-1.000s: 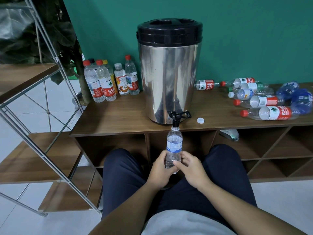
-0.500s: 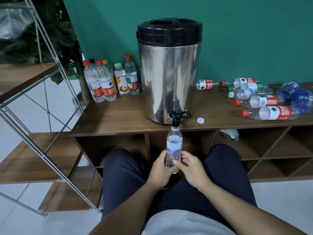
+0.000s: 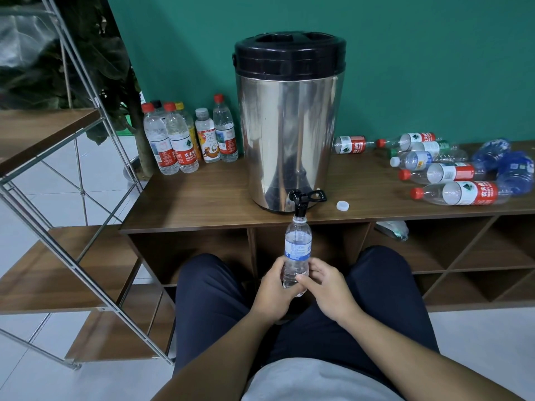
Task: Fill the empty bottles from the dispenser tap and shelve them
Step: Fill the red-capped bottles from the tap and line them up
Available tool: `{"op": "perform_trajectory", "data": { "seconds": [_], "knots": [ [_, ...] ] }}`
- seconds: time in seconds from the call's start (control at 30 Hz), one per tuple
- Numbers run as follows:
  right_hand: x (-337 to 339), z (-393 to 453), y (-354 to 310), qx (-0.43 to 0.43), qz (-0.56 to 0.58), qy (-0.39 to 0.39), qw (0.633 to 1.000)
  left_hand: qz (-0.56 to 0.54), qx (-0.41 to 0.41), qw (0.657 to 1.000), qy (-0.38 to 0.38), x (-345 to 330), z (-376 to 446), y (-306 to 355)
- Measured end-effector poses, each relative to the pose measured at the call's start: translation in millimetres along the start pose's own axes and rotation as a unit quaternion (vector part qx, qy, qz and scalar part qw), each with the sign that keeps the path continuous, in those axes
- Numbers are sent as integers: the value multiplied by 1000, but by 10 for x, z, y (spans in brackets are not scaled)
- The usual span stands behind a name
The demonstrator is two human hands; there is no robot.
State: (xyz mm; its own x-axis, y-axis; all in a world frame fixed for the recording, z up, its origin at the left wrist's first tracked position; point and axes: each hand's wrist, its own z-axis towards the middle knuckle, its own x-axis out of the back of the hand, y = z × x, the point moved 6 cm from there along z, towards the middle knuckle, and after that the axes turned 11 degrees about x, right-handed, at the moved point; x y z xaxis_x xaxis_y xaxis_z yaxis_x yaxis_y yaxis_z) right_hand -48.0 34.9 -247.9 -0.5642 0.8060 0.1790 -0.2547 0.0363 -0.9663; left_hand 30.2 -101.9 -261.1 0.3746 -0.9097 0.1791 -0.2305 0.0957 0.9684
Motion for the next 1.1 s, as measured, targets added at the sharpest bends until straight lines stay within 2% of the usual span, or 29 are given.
{"op": "perform_trajectory", "data": {
  "seconds": [1.1],
  "knots": [
    [1,1,14,6,5,-1,1000,14,-1,1000,-3,-2,4,1]
  ]
}}
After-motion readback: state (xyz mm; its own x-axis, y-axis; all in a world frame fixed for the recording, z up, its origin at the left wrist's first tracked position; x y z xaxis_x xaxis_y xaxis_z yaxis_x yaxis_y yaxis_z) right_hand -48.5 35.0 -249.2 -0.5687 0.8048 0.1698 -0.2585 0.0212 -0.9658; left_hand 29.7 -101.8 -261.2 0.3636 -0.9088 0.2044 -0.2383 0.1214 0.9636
